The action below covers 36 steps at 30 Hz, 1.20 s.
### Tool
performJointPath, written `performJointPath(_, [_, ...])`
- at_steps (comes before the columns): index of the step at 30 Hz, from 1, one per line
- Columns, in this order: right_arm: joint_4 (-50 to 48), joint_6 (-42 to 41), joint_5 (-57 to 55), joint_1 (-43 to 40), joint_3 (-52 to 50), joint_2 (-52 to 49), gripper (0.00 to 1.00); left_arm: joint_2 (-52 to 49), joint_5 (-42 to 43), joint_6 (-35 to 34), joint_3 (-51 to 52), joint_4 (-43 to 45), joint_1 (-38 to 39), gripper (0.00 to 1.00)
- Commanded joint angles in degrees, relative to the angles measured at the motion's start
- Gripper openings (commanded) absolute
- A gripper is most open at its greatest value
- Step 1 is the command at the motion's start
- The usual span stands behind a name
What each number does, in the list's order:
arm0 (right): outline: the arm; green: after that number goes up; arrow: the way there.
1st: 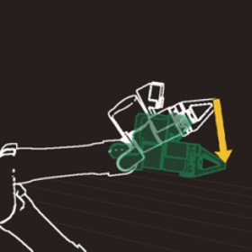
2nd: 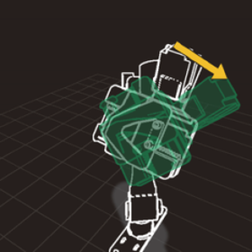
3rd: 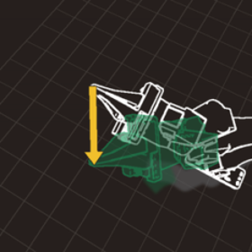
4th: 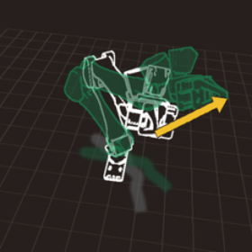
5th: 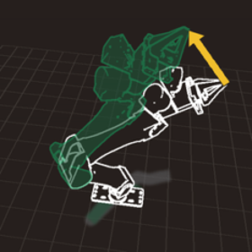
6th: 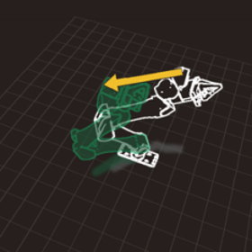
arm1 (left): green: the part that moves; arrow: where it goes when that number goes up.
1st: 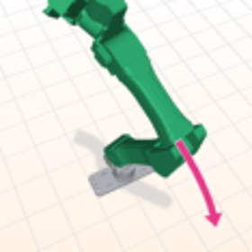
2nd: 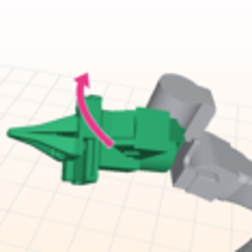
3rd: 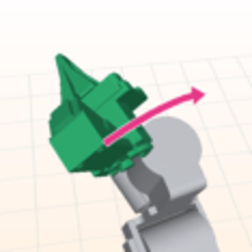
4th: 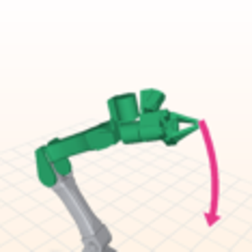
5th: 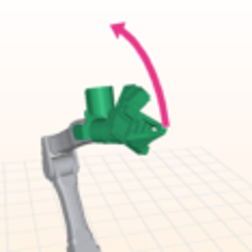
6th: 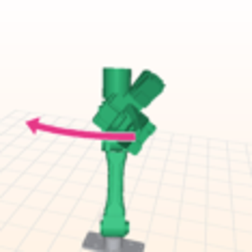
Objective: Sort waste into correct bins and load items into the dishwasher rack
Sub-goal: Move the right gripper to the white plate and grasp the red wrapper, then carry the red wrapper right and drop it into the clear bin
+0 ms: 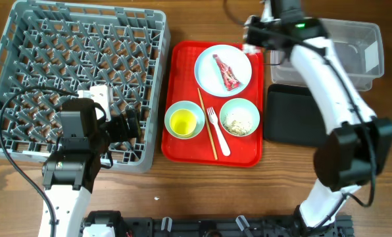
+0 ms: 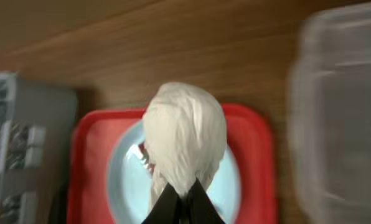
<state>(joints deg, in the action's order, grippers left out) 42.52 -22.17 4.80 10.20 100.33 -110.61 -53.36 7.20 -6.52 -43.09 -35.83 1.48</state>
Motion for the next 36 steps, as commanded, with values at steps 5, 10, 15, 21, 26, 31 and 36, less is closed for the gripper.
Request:
performJointPath(5, [0.79, 1.16, -1.77, -13.29, 0.07, -0.61, 0.58, 0.0, 0.68, -0.33, -0.9, 0.2, -0.33, 1.0])
performJointPath(10, [0.52, 8.85, 12.63, -7.26, 0.04, -0.61, 0.58, 0.0, 0.68, -0.33, -0.9, 0.2, -0.33, 1.0])
performJointPath(15, [0.59, 28.0, 5.75, 5.09, 0.04, -4.37, 0.59, 0.0, 0.68, -0.33, -0.9, 0.2, -0.33, 1.0])
performJointPath(21, [-1.22, 32.76, 1.14, 8.31, 0.04, -16.22, 0.75, 0.0, 0.68, -0.33, -0.9, 0.2, -0.33, 1.0])
performJointPath(26, [-0.2, 32.46, 1.16, 8.33, 0.04, -22.4, 0.75, 0.0, 0.68, -0.33, -0.9, 0.2, -0.33, 1.0])
performJointPath(31, [0.68, 27.04, 1.16, 8.22, 0.68, -20.24, 0.04, 0.0, 0.68, -0.33, -0.9, 0.17, -0.33, 1.0])
performJointPath(36, [-2.45, 16.65, -0.79, 4.11, 1.14, -5.57, 0.04, 0.0, 0.68, -0.33, -0.9, 0.17, -0.33, 1.0])
